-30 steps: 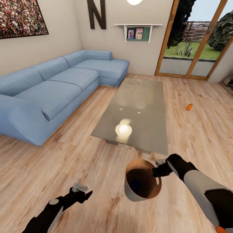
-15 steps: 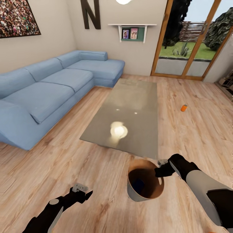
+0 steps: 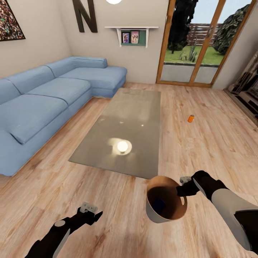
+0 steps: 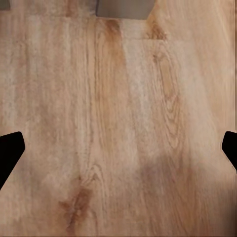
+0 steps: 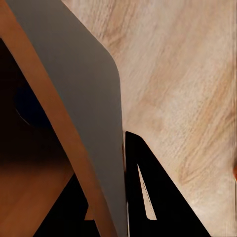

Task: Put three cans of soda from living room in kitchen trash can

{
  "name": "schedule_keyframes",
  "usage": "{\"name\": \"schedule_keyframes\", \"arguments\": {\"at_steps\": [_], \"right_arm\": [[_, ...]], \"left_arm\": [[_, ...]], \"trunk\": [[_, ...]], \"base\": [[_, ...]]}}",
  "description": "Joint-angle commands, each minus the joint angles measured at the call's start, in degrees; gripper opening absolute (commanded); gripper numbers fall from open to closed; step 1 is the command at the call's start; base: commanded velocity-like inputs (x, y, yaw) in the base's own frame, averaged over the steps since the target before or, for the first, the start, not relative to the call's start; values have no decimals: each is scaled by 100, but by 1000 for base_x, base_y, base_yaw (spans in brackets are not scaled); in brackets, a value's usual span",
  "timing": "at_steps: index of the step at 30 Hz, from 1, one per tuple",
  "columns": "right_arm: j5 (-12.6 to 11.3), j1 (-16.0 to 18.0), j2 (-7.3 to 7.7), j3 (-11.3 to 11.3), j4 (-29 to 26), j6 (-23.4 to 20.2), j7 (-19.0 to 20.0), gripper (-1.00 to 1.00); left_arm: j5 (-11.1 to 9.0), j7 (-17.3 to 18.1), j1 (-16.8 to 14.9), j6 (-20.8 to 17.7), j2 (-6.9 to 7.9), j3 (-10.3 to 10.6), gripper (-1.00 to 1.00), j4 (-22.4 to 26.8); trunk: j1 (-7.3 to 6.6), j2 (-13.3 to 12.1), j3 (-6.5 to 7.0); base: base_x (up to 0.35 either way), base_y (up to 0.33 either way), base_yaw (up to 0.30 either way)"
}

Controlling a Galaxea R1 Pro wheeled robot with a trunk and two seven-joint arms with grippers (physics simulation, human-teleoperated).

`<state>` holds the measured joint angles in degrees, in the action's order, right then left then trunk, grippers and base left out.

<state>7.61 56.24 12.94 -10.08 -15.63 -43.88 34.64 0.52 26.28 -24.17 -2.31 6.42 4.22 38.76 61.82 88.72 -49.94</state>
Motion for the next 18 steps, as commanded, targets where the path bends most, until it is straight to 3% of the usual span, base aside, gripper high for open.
{"name": "schedule_keyframes", "arguments": {"at_steps": [1,18], "right_arm": [[-111,1,4,24,1,-43,42,-100],[-111,1,122,23,-2,-42,37,-100]], "left_arm": [[0,0,0,-2,0,0,100,0],[3,0,0,-6,-8,0,100,0]], "trunk": [[0,0,0],[0,0,0]], "base": [[66,-276,-134],[11,-282,-144]]}}
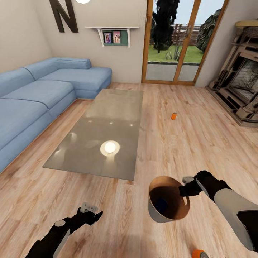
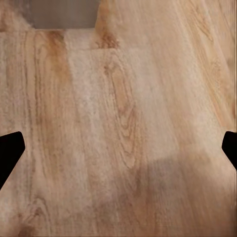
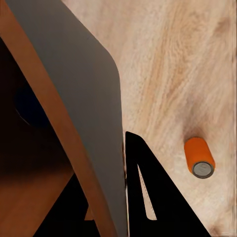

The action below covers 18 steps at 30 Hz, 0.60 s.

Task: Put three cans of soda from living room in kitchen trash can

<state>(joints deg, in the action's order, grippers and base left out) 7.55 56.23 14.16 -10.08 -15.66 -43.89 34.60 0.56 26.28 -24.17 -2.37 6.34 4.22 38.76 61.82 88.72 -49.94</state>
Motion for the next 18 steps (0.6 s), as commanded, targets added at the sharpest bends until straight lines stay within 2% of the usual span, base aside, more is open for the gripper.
{"name": "schedule_keyframes", "arguments": {"at_steps": [1,2,5,7,17,18], "right_arm": [[-104,2,3,24,1,-40,40,-100],[-104,2,13,24,1,-40,40,-100],[-109,2,193,24,3,-37,59,-100],[-114,2,261,26,3,-35,77,-100],[-123,2,398,31,-13,-20,59,-100],[-125,2,450,32,-18,3,58,-100]], "left_arm": [[-1,0,0,0,1,0,100,0],[0,0,0,0,1,0,100,0],[-2,-2,0,2,1,0,100,0],[-2,-3,0,3,2,0,100,0],[-8,0,7,13,8,2,100,0],[-6,-2,8,13,8,6,100,0]], "trunk": [[0,0,1],[0,0,1],[0,0,3],[0,0,4],[0,0,22],[0,0,28]], "base": [[0,-285,-147],[0,-285,-147],[0,-285,-147],[0,-285,-147],[0,-288,-151],[0,-291,-161]]}}
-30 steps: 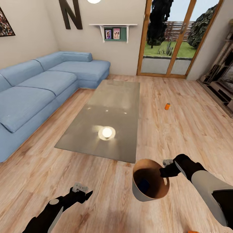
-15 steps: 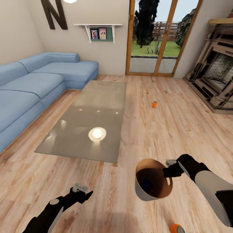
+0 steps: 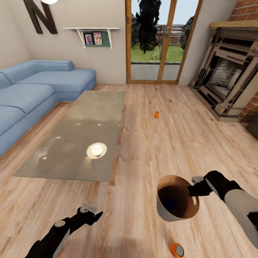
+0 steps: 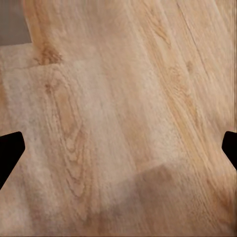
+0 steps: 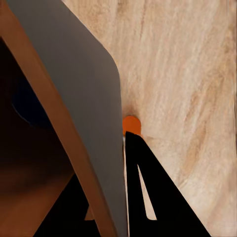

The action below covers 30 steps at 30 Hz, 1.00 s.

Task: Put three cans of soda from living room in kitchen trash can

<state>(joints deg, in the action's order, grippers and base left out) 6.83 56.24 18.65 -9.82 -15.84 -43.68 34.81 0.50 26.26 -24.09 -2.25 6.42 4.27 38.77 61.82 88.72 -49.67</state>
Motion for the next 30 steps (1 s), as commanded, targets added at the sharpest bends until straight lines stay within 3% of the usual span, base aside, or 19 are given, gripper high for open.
{"name": "schedule_keyframes", "arguments": {"at_steps": [1,9,14,17,23,30], "right_arm": [[-55,1,20,6,-1,-13,39,-100],[-58,1,91,-5,-7,29,22,-100],[-70,-120,113,9,1,480,-167,-100],[-73,-153,142,12,5,537,-202,-100],[-81,-471,328,23,15,849,-228,-100],[-77,-760,420,396,19,1302,-177,-100]], "left_arm": [[1,0,0,1,0,1,100,-1],[2,-7,1,4,-2,2,100,-1],[-1,-12,3,12,-1,3,100,-1],[-1,-13,2,13,-2,3,100,-1],[-5,-15,6,13,0,3,100,-1],[-6,-16,5,16,-8,3,100,-8]], "trunk": [[0,0,6],[0,0,54],[0,0,62],[0,0,63],[0,0,63],[0,0,64]], "base": [[0,-291,-162],[0,-291,-154],[0,-291,-41],[0,-291,-8],[0,-291,-2],[0,-291,0]]}}
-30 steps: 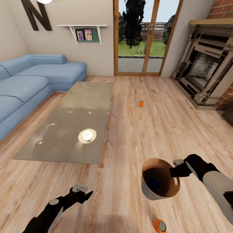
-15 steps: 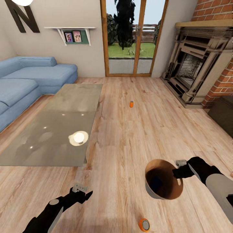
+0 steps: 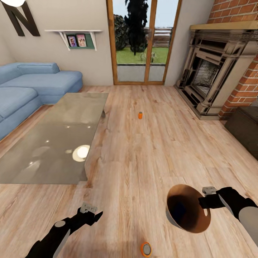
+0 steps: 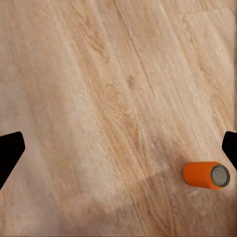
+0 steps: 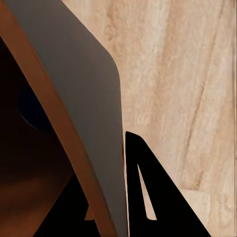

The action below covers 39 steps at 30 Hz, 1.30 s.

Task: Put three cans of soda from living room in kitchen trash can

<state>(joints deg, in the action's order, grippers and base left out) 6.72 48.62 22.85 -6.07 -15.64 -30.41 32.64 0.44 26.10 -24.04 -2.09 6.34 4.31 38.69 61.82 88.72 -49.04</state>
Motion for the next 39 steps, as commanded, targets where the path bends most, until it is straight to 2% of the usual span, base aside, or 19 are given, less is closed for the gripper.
{"name": "schedule_keyframes", "arguments": {"at_steps": [1,21,27,29,30,34,39], "right_arm": [[-66,-15,5,66,0,6,51,-100],[-59,-19,-5,119,-52,-115,59,-100],[-63,-17,-10,124,-79,-374,59,-100],[-64,-14,-17,124,-191,-581,59,-100],[-68,-11,-42,165,-550,-976,56,-100],[-64,-10,-60,206,-751,-1208,48,-100],[-58,-10,-76,212,-816,-1280,42,-100]], "left_arm": [[0,0,2,-1,0,0,100,-1],[0,0,4,0,-10,0,100,-2],[2,0,3,-2,-10,0,100,-2],[1,0,2,-2,-10,0,100,-2],[4,0,2,-2,-10,0,100,-2],[7,0,4,-2,-13,0,100,-2],[13,0,4,-2,-14,0,100,-2]], "trunk": [[0,0,0],[0,0,0],[0,0,0],[0,0,0],[0,0,0],[0,0,0],[0,0,0]], "base": [[0,-291,0],[0,-291,0],[3,-291,0],[42,-291,0],[70,-291,0],[77,-291,0],[83,-291,0]]}}
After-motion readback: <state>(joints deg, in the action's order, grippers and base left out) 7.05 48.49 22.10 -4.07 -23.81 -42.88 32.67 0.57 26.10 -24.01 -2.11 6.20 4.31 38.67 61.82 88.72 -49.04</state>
